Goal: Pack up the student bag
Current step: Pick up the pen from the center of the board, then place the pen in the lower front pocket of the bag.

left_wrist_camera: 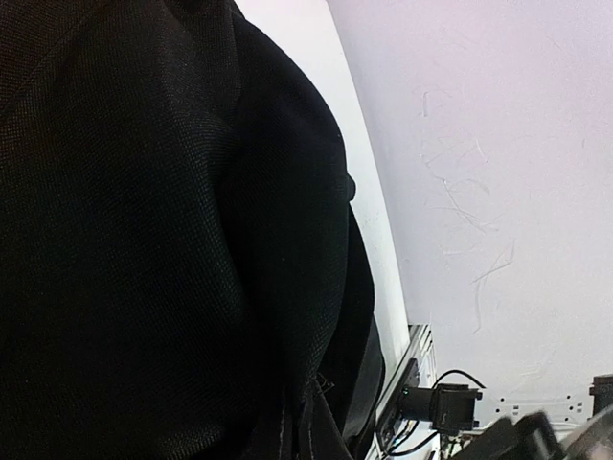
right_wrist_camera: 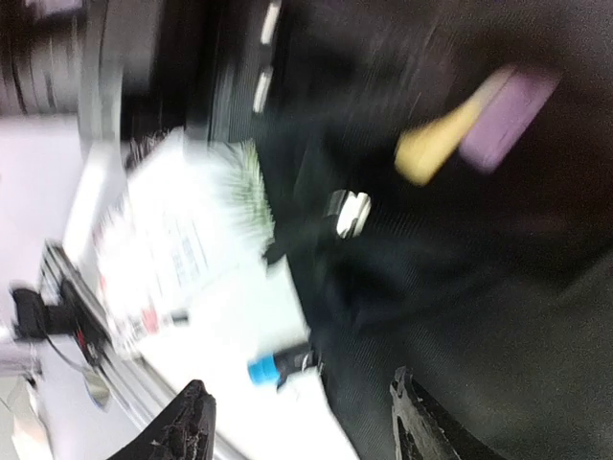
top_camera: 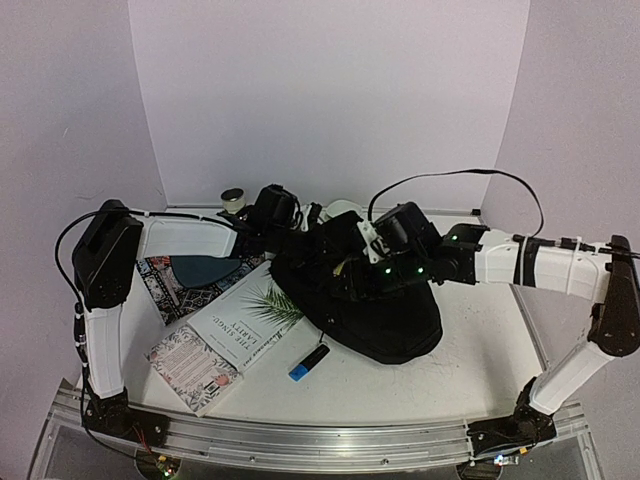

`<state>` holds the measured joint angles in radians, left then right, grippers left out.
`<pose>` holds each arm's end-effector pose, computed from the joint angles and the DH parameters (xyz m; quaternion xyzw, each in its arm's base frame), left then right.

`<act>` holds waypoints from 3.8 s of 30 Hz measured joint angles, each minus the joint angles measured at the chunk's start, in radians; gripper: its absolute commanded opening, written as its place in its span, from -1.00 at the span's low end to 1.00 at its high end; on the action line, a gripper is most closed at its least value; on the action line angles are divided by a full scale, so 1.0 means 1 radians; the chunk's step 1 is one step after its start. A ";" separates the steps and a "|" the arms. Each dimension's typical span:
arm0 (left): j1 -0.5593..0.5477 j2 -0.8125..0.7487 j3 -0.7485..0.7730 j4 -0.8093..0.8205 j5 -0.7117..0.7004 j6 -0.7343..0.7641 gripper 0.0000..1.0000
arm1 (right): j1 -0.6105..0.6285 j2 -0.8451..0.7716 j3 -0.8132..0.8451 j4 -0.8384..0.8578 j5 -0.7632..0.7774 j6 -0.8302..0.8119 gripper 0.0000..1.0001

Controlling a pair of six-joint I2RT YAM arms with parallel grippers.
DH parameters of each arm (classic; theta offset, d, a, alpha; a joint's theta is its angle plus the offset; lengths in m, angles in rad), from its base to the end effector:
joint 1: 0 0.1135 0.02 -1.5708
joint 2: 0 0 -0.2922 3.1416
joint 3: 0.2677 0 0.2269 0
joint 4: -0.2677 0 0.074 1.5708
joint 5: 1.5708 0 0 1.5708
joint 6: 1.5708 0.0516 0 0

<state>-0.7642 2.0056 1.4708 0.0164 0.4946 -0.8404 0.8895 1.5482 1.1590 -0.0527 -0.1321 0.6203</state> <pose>0.3192 -0.3399 0.2595 0.0909 0.8425 -0.4972 0.1863 0.2163 0.2775 0.3246 -0.1481 0.8307 0.4064 0.3506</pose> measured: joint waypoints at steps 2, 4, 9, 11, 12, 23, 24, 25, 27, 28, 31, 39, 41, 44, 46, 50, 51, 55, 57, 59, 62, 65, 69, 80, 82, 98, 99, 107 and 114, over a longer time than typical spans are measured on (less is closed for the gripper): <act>0.001 0.000 0.000 -0.008 0.000 0.007 -1.00 | 0.051 0.000 -0.006 -0.025 0.017 0.001 0.27; 0.002 0.000 0.000 -0.015 0.000 0.012 -1.00 | 0.103 0.004 -0.003 -0.044 0.043 0.015 0.28; 0.006 0.000 0.002 -0.031 0.000 0.028 -1.00 | 0.263 0.077 0.051 -0.088 0.160 0.108 0.31; 0.007 0.000 0.008 -0.042 0.000 0.032 -1.00 | 0.308 0.119 0.064 -0.096 0.193 0.158 0.32; 0.007 0.000 0.013 -0.048 0.000 0.033 -1.00 | 0.326 0.143 0.070 -0.102 0.205 0.185 0.33; 0.009 0.000 0.035 -0.079 0.002 0.041 -1.00 | 0.369 0.435 0.247 -0.211 0.324 0.399 0.42; 0.009 0.000 0.035 -0.079 0.003 0.041 -1.00 | 0.369 0.453 0.266 -0.220 0.337 0.411 0.42; 0.009 0.000 0.035 -0.079 0.003 0.042 -1.00 | 0.369 0.470 0.284 -0.228 0.349 0.422 0.42; 0.009 0.000 0.035 -0.080 0.004 0.045 -1.00 | 0.369 0.495 0.314 -0.248 0.372 0.443 0.42; 0.009 0.000 0.035 -0.080 0.004 0.048 -1.00 | 0.369 0.504 0.326 -0.255 0.381 0.452 0.41; 0.009 0.000 0.035 -0.080 0.007 0.049 -1.00 | 0.369 0.536 0.358 -0.277 0.410 0.476 0.38; 0.012 0.000 0.035 -0.080 0.012 0.051 -1.00 | 0.366 0.621 0.390 -0.310 0.441 0.504 0.29; 0.012 0.000 0.035 -0.080 0.012 0.051 -1.00 | 0.363 0.634 0.390 -0.317 0.444 0.503 0.24; 0.012 0.000 0.035 -0.080 0.012 0.051 -1.00 | 0.362 0.635 0.389 -0.325 0.444 0.501 0.07; 0.012 0.000 0.035 -0.080 0.012 0.051 -1.00 | 0.362 0.633 0.379 -0.326 0.447 0.501 -0.06; 0.012 0.000 0.035 -0.079 0.013 0.051 -1.00 | 0.361 0.604 0.329 -0.308 0.448 0.491 -0.32; 0.012 0.000 0.035 -0.079 0.013 0.051 -1.00 | 0.361 0.591 0.308 -0.301 0.445 0.486 -0.37; 0.012 0.000 0.035 -0.079 0.018 0.051 -1.00 | 0.362 0.531 0.217 -0.269 0.428 0.480 -0.72; 0.012 0.000 0.035 -0.079 0.019 0.051 -1.00 | 0.362 0.495 0.168 -0.265 0.413 0.470 -0.86; 0.012 0.000 0.035 -0.079 0.019 0.051 -1.00 | 0.362 0.466 0.128 -0.268 0.404 0.460 -0.97; 0.012 0.000 0.035 -0.079 0.019 0.051 -1.00 | 0.363 0.433 0.096 -0.280 0.390 0.431 -1.00; 0.012 0.000 0.035 -0.079 0.018 0.051 -1.00 | 0.364 0.395 0.077 -0.291 0.382 0.396 -1.00; 0.013 0.000 0.035 -0.080 0.018 0.050 -1.00 | 0.363 0.312 0.066 -0.303 0.369 0.336 -1.00; 0.013 0.000 0.035 -0.080 0.018 0.050 -1.00 | 0.329 0.058 0.111 -0.331 0.278 0.214 -1.00; 0.013 0.000 0.035 -0.080 0.018 0.050 -1.00 | 0.291 0.036 0.124 -0.336 0.258 0.211 -1.00; 0.013 0.000 0.030 -0.078 0.018 0.046 -1.00 | -0.069 0.068 0.272 -0.353 0.081 0.189 -1.00; 0.013 -0.001 0.026 -0.076 0.018 0.045 -1.00 | -0.081 0.088 0.285 -0.355 0.067 0.186 -1.00; 0.013 -0.013 0.011 -0.068 0.018 0.027 -1.00 | -0.121 0.266 0.341 -0.351 -0.034 0.160 -1.00; 0.013 -0.017 0.005 -0.068 0.019 0.021 -1.00 | -0.134 0.286 0.330 -0.340 -0.065 0.156 -1.00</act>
<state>-0.7517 1.9885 1.4762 -0.0515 0.5134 -0.8197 0.7555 1.8346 1.4892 -0.3930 -0.1974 0.7760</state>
